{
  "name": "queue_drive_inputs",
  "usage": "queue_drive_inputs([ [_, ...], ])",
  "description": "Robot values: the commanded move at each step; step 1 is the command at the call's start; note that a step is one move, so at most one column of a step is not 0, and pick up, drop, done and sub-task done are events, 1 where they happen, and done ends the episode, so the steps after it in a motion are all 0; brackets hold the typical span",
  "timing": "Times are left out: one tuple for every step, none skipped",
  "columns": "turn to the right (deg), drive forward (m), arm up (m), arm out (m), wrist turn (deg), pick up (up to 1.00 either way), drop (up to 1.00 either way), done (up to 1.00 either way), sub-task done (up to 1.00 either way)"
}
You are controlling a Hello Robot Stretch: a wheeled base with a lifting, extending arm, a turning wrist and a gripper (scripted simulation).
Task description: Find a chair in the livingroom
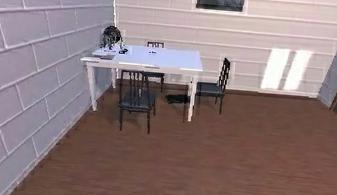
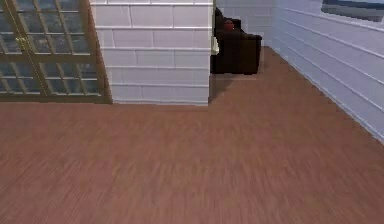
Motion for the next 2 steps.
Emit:
queue_drive_inputs([
  [0.0, 1.00, 0.00, 0.00, 0.0, 0.00, 0.00, 0.00, 0.00],
  [9.0, 0.00, 0.00, 0.00, 0.0, 0.00, 0.00, 0.00, 0.00],
])
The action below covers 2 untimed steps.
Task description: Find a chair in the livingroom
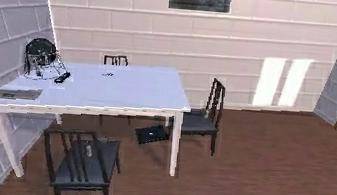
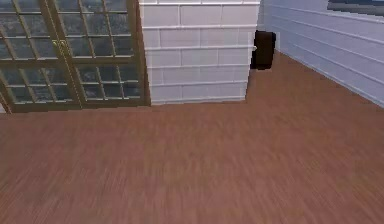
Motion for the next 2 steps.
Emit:
queue_drive_inputs([
  [0.0, 0.25, 0.00, 0.00, 0.0, 0.00, 0.00, 0.00, 0.00],
  [0.0, 0.00, 0.00, 0.00, 0.0, 0.00, 0.00, 1.00, 0.00],
])
